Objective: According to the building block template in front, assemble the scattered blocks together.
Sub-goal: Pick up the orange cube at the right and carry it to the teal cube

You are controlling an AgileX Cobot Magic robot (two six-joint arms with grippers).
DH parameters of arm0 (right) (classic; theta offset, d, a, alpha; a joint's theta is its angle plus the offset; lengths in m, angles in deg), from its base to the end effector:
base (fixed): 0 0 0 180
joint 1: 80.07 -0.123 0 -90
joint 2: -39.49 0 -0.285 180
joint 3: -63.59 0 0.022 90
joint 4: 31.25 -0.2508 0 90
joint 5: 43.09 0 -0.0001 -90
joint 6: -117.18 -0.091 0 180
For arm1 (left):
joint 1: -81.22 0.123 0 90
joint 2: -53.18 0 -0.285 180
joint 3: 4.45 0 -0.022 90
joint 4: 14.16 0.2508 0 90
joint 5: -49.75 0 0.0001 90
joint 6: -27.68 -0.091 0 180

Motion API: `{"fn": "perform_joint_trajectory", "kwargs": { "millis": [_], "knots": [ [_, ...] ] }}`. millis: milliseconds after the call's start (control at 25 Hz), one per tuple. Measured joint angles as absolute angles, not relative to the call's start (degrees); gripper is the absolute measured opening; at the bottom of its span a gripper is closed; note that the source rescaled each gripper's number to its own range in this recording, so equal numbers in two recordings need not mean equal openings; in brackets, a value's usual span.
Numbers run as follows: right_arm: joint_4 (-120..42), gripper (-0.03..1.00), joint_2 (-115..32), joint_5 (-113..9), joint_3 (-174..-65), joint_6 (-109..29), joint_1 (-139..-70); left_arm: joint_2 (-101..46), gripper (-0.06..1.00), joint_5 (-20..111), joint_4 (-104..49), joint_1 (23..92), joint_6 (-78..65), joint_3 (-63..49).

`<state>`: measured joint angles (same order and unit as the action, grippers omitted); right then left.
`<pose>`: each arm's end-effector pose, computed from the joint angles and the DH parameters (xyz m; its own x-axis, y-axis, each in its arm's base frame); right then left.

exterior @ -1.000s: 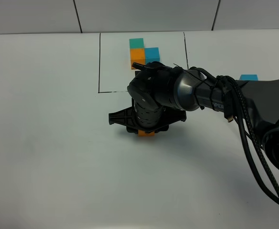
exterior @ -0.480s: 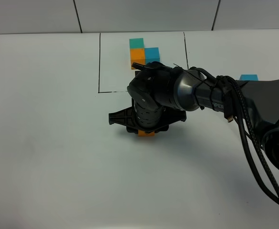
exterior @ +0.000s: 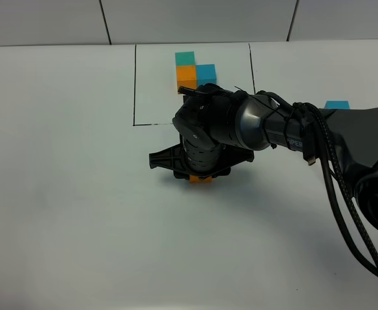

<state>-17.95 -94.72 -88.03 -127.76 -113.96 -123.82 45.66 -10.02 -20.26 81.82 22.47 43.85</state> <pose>0.3291 0.2945 0.1222 -0.9619 -0.0132 -0.2731 -0.0225 0.9993 0.0309 -0.0056 -0.0084 0.2804 -0.4267 0.0325 -0.9038 0.0884 0.9961 -0.0059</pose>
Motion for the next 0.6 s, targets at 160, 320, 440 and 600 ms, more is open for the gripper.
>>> {"fn": "perform_joint_trajectory", "kwargs": {
  "millis": [160, 320, 440, 600],
  "knots": [
    [-17.5, 0.02, -94.8, -88.0, -127.8, -114.0, -123.8, 45.7, 0.69, -10.0, -20.3, 81.8, 22.5, 43.9],
    [-17.4, 0.02, -94.8, -88.1, -127.8, -114.0, -123.8, 45.7, 0.69, -10.0, -20.3, 81.8, 22.5, 43.9],
    [-17.4, 0.02, -94.8, -88.1, -127.8, -114.2, -123.8, 45.7, 0.69, -10.0, -20.3, 81.8, 22.5, 43.9],
    [-17.5, 0.02, -94.8, -88.1, -127.8, -114.3, -123.8, 45.7, 0.69, -10.0, -20.3, 81.8, 22.5, 43.9]
  ]
}}
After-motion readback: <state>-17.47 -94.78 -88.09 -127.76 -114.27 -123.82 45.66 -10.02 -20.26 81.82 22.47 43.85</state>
